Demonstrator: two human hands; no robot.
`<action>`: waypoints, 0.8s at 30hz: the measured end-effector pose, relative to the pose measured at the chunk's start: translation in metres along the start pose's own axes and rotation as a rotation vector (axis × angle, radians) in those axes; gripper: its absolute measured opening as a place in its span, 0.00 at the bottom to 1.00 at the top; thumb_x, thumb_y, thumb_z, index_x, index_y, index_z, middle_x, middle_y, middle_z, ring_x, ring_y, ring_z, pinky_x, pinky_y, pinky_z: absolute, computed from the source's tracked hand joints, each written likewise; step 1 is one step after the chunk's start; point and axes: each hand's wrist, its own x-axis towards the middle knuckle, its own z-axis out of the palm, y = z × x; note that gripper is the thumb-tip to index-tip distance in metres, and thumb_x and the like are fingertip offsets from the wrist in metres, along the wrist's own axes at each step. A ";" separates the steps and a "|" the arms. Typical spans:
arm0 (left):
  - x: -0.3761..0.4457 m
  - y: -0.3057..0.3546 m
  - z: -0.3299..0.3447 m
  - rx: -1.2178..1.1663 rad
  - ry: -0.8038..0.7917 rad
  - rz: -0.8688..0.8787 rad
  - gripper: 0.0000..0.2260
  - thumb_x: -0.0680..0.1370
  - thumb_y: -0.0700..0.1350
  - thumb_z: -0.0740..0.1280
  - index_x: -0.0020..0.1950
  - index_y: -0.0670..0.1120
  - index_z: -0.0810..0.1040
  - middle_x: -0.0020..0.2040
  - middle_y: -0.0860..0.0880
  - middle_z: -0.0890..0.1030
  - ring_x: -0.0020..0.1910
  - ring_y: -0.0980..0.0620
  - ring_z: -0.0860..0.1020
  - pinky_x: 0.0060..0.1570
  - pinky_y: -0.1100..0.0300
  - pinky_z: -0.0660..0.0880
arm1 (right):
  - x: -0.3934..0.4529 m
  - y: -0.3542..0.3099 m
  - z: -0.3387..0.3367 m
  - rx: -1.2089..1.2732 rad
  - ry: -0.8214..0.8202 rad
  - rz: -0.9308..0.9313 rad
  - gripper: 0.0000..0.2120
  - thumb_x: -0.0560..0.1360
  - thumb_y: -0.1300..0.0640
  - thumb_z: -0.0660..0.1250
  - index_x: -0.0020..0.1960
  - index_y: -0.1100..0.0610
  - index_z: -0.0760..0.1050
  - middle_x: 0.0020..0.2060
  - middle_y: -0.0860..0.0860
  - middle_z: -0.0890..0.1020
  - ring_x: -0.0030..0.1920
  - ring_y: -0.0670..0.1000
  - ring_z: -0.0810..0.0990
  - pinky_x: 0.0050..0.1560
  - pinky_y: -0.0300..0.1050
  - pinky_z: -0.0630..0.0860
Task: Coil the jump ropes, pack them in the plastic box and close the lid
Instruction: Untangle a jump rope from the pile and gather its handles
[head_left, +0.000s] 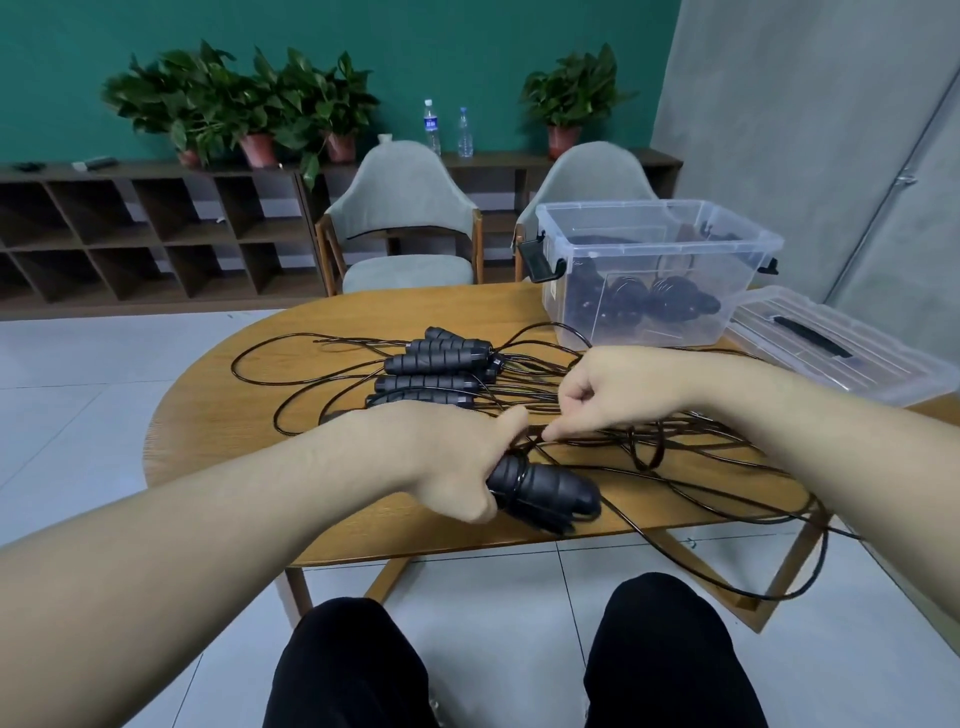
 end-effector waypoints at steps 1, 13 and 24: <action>0.002 -0.003 0.000 0.074 0.005 -0.043 0.21 0.78 0.47 0.68 0.65 0.47 0.61 0.38 0.51 0.73 0.35 0.53 0.73 0.35 0.62 0.73 | 0.000 -0.007 -0.001 0.003 0.037 0.003 0.20 0.76 0.41 0.68 0.34 0.56 0.76 0.29 0.48 0.73 0.31 0.45 0.71 0.38 0.43 0.71; 0.013 -0.057 -0.003 0.014 0.353 -0.449 0.22 0.78 0.56 0.65 0.69 0.55 0.62 0.41 0.51 0.76 0.43 0.44 0.76 0.39 0.53 0.72 | 0.002 -0.060 0.027 -0.056 0.246 0.059 0.18 0.82 0.42 0.57 0.47 0.55 0.74 0.30 0.49 0.80 0.31 0.45 0.76 0.36 0.45 0.73; 0.001 -0.090 -0.001 -1.403 0.482 -0.221 0.11 0.80 0.43 0.65 0.60 0.53 0.68 0.48 0.43 0.78 0.38 0.44 0.80 0.35 0.52 0.75 | 0.016 -0.044 0.071 0.257 0.108 0.107 0.21 0.83 0.41 0.56 0.39 0.53 0.75 0.35 0.46 0.86 0.43 0.43 0.83 0.57 0.46 0.76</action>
